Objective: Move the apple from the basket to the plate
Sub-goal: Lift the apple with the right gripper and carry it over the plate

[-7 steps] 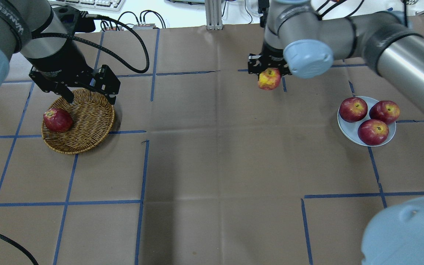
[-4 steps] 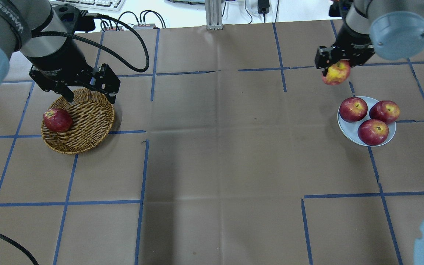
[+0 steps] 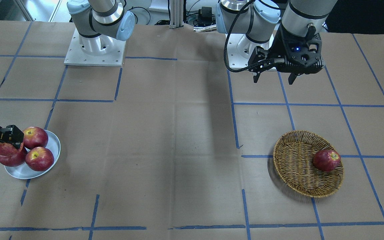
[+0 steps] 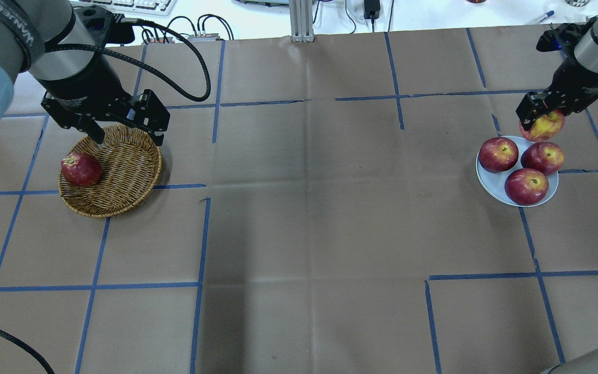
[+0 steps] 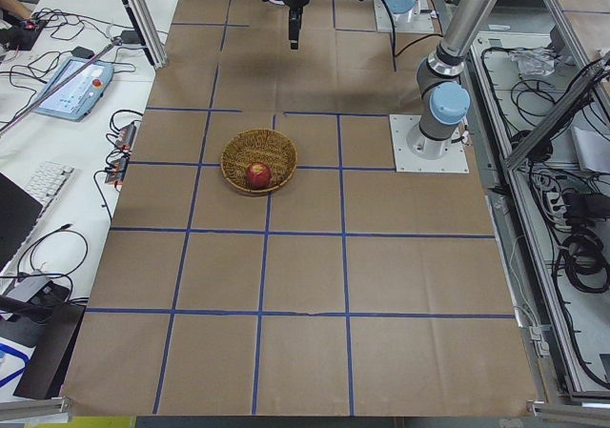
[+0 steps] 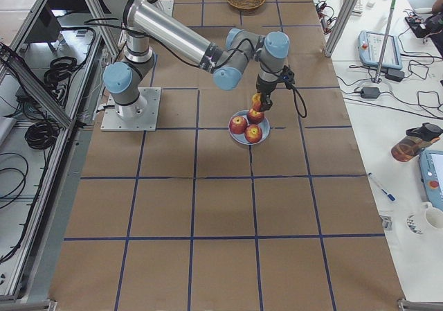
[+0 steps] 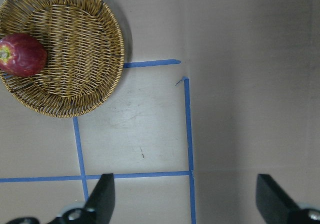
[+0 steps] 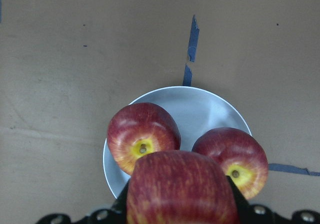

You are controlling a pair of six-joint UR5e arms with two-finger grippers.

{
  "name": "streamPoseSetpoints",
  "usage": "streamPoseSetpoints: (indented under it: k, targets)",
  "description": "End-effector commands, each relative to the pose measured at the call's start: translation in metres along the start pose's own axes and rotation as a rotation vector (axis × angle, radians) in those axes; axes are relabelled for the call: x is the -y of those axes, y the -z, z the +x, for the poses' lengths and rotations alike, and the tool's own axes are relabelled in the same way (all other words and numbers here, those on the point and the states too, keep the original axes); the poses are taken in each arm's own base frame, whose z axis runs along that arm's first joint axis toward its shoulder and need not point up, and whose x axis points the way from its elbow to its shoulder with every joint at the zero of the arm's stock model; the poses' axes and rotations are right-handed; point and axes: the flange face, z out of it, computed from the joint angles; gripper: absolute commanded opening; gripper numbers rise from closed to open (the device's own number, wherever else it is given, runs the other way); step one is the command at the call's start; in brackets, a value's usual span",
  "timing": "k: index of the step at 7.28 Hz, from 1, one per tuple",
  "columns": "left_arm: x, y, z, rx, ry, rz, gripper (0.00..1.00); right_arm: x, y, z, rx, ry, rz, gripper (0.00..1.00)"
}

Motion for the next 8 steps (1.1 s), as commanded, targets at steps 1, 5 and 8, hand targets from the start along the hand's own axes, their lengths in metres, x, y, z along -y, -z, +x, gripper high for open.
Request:
streamPoseSetpoints:
  k: [1,5,8]
  targets:
    - [0.0,-0.001,0.0,0.0,0.0,-0.002,0.99,-0.01,-0.051,0.001,0.005,0.001,-0.012,0.5]
    - [0.0,-0.001,0.0,0.0,0.0,-0.002,0.99,-0.018,-0.045,-0.002,-0.002,-0.001,-0.026,0.51]
    - [0.0,-0.001,0.0,0.0,0.0,-0.002,0.99,-0.023,-0.053,0.0,-0.018,-0.004,-0.052,0.52]
